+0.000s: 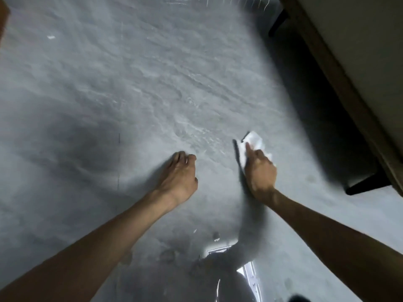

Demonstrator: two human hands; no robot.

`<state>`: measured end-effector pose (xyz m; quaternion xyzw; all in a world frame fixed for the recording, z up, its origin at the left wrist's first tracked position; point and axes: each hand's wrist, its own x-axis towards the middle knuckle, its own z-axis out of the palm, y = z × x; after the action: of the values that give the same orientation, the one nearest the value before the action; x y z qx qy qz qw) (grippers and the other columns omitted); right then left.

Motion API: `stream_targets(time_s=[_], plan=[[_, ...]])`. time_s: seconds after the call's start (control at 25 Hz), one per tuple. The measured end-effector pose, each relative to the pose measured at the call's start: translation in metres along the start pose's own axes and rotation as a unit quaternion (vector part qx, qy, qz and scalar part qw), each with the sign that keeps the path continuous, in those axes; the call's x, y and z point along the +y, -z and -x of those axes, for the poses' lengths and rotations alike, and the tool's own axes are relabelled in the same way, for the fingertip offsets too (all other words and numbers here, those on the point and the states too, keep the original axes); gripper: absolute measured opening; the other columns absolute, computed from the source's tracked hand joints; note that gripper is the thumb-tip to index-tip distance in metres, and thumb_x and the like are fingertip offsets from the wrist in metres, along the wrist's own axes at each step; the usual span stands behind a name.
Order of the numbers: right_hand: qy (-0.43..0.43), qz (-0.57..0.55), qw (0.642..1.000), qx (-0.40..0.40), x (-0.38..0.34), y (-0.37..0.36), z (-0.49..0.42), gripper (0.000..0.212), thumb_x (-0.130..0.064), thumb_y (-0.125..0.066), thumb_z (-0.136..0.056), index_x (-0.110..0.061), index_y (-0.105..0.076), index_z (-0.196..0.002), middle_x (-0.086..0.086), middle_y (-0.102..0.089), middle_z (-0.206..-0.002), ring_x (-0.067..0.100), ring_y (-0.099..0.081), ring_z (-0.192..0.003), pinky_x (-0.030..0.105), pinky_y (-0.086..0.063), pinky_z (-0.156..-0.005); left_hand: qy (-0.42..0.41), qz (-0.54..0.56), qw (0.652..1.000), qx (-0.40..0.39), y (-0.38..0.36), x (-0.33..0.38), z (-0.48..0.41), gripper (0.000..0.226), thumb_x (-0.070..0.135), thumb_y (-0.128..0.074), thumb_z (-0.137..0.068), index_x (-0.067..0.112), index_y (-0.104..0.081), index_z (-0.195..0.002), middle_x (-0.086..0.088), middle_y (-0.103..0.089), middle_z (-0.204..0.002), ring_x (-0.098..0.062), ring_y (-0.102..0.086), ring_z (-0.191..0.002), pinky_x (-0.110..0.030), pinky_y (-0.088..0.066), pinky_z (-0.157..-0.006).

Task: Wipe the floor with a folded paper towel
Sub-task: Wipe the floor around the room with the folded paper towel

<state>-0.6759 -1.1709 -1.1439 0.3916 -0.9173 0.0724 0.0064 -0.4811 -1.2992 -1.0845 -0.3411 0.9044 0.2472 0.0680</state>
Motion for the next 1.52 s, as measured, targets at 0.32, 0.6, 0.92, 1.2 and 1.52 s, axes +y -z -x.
stream_targets(time_s=[0.32,0.6,0.92,1.2,1.52], plan=[[0.304,-0.028,0.950,-0.058,0.027,0.015,-0.085,0.034,-0.034,-0.040,-0.100,-0.037,-0.052,-0.132,-0.004,-0.060,-0.107,0.027,-0.060,-0.100,0.035,-0.048,-0.086,0.000,-0.046,0.998,-0.032,-0.012,0.038,-0.021,0.059,0.005,-0.048,-0.080,0.004,-0.033,-0.137,-0.018,-0.042,-0.136,-0.032,-0.034,-0.131,-0.037,-0.035,-0.106],[-0.052,0.020,0.998,-0.021,0.129,0.020,-0.083,0.056,-0.015,-0.047,-0.092,-0.030,-0.041,-0.145,0.021,-0.055,-0.120,0.044,-0.057,-0.104,0.051,-0.051,-0.083,0.072,-0.097,0.989,-0.087,-0.014,0.049,-0.034,0.061,0.012,-0.046,-0.085,0.007,-0.021,-0.141,-0.035,-0.030,-0.141,-0.046,-0.024,-0.135,-0.042,-0.033,-0.106],[0.426,0.042,0.900,-0.079,0.107,0.016,0.031,0.047,-0.022,-0.052,-0.094,-0.037,-0.047,-0.138,0.001,-0.056,-0.093,0.023,-0.056,-0.080,0.031,-0.044,-0.065,-0.100,-0.052,0.994,-0.007,-0.047,0.084,-0.037,0.059,0.013,-0.051,-0.080,0.011,-0.035,-0.136,-0.010,-0.039,-0.136,-0.028,-0.030,-0.132,-0.034,-0.027,-0.110],[-0.210,0.054,0.976,0.032,0.169,0.029,0.031,0.044,-0.022,-0.043,-0.098,-0.029,-0.046,-0.142,0.021,-0.061,-0.111,0.041,-0.060,-0.096,0.046,-0.050,-0.078,-0.123,-0.032,0.991,-0.036,-0.054,0.081,-0.016,0.056,0.010,-0.049,-0.081,0.010,-0.036,-0.136,-0.011,-0.040,-0.138,-0.025,-0.029,-0.134,-0.030,-0.025,-0.112],[0.252,0.050,0.966,-0.018,0.145,0.033,0.047,0.037,-0.033,-0.042,-0.098,-0.037,-0.043,-0.136,0.006,-0.065,-0.104,0.028,-0.064,-0.089,0.035,-0.054,-0.072,-0.100,0.086,0.991,0.015,-0.040,0.065,-0.002,0.039,-0.006,-0.055,-0.080,0.010,-0.061,-0.115,-0.008,-0.062,-0.112,-0.024,-0.059,-0.107,-0.032,-0.044,-0.093]])
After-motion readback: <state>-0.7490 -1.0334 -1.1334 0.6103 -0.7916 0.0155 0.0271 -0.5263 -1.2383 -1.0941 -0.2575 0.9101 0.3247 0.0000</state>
